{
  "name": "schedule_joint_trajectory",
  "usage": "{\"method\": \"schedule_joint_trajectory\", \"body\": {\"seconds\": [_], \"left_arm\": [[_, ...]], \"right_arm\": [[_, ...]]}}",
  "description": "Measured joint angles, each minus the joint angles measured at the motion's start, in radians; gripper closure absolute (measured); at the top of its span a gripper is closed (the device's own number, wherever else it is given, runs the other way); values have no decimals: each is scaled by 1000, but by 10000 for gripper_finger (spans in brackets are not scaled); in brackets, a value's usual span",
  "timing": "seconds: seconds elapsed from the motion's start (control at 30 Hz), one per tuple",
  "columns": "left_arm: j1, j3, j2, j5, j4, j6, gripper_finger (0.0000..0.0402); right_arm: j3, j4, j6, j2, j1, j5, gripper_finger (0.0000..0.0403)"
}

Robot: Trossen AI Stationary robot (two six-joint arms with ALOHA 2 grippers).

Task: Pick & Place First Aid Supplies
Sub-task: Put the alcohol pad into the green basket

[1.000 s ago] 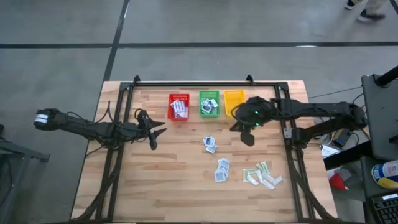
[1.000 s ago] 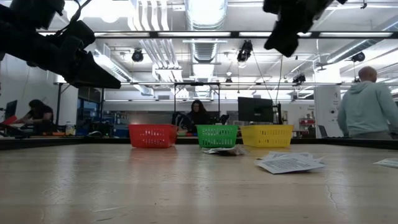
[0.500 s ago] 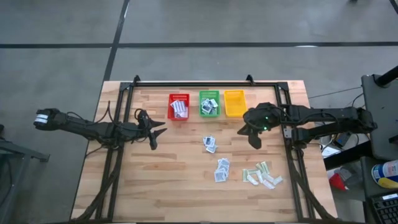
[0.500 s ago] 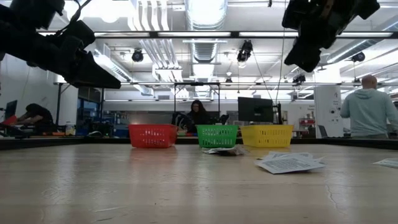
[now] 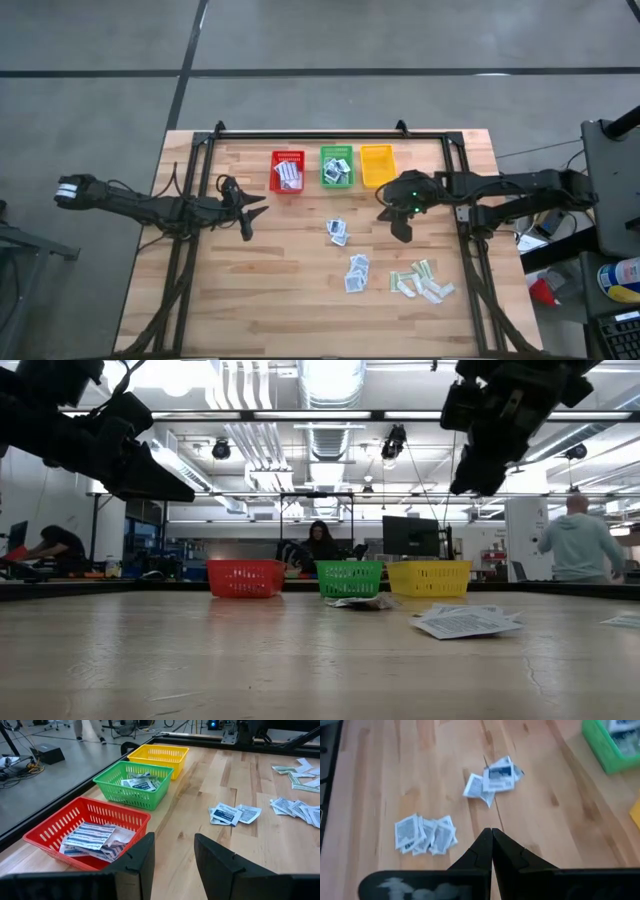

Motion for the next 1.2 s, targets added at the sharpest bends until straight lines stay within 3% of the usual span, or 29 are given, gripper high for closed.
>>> {"method": "schedule_joint_trajectory", "body": {"seconds": [0.2, 0.43, 0.7, 1.2], "left_arm": [[0, 0, 0, 0, 0, -2, 268], [0, 0, 0, 0, -1, -3, 268], [0, 0, 0, 0, -2, -3, 268], [0, 0, 0, 0, -5, -4, 268]], "right_arm": [[5, 169, -108, 105, 1, -87, 394], [116, 152, -249, 237, 0, -110, 394], [321, -38, -401, 413, 0, -105, 394], [619, -303, -536, 706, 0, -104, 394]]}}
